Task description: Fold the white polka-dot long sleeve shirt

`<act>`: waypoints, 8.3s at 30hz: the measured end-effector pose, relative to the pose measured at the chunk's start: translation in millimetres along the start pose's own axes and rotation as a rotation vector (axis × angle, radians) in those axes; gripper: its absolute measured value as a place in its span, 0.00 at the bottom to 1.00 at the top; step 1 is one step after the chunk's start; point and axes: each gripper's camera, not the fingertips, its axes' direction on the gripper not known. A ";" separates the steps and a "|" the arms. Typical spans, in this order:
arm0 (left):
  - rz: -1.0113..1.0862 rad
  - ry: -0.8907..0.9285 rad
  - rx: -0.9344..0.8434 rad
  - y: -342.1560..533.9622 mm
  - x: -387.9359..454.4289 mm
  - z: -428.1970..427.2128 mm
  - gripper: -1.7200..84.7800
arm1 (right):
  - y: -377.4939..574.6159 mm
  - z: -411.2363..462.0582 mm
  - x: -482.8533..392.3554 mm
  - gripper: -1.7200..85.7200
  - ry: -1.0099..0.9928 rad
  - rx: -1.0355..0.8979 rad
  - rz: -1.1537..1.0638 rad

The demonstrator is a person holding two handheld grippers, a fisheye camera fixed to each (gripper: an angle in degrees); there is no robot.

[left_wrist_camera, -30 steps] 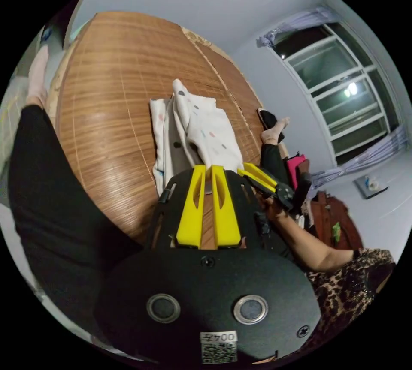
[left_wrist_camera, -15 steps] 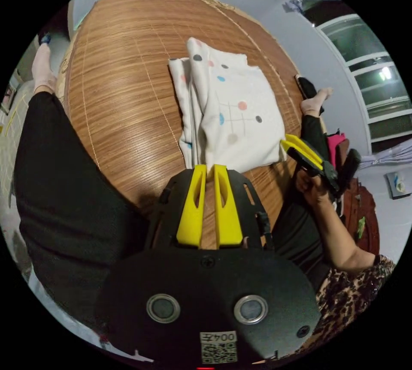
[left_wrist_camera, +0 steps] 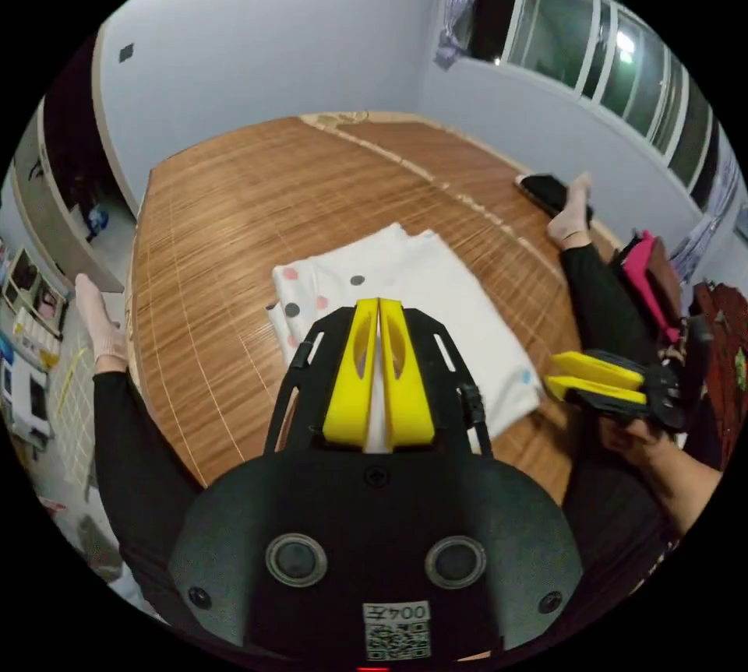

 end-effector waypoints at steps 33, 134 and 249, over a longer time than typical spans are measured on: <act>-0.138 0.203 -0.045 28.9 -24.4 95.9 0.03 | -65.2 80.3 -36.6 0.06 0.247 -0.312 -0.181; -0.930 1.160 0.027 203.8 -177.3 167.8 0.28 | 41.9 76.8 357.6 0.11 -0.904 -0.157 0.466; 0.477 0.482 -0.021 194.7 364.4 168.9 0.03 | 755.3 -1062.9 277.4 0.01 0.506 -0.310 0.929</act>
